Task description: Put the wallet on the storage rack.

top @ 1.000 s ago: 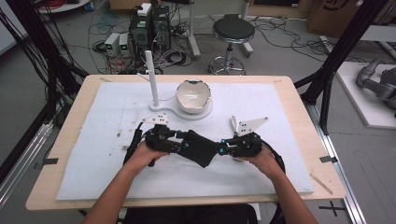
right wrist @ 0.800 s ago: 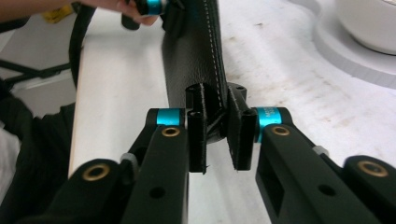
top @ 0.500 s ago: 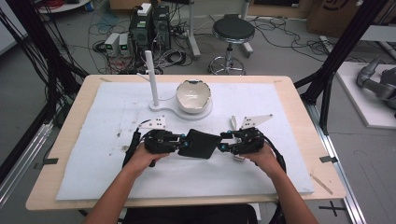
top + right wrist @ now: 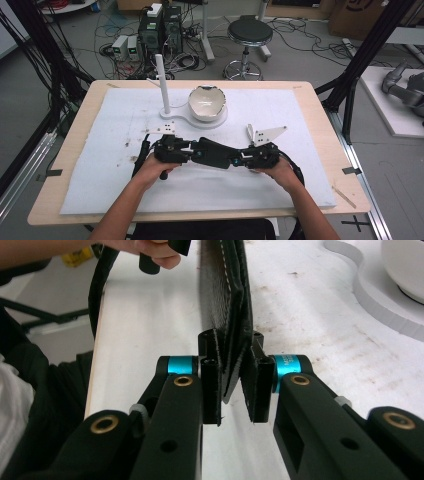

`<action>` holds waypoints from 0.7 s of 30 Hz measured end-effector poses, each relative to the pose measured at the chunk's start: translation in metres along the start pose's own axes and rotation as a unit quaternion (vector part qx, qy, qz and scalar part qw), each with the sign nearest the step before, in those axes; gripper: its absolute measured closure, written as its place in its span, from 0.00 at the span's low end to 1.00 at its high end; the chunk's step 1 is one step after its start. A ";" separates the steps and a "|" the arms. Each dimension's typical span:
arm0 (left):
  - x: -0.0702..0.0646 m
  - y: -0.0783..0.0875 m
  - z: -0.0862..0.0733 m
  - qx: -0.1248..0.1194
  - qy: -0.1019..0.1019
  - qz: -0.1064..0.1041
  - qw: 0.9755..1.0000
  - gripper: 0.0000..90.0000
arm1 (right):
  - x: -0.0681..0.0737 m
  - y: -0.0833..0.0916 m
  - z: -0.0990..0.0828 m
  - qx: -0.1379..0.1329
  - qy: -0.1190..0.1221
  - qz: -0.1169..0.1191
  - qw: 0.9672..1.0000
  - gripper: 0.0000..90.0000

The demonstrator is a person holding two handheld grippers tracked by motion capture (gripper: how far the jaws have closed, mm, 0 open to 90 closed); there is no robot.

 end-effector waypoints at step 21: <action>-0.014 -0.002 0.007 0.013 -0.097 0.006 0.995 0.86 | -0.005 0.013 0.002 -0.044 -0.012 -0.003 0.999 0.79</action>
Point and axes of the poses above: each handheld gripper's, and its own axes: y roughly backward along the jaws, z roughly out of its top, x roughly to its left, the point moved 1 cm from there along -y, roughly forward along the jaws, and after that the axes turned 12 degrees about -y, right-handed, at the moved point
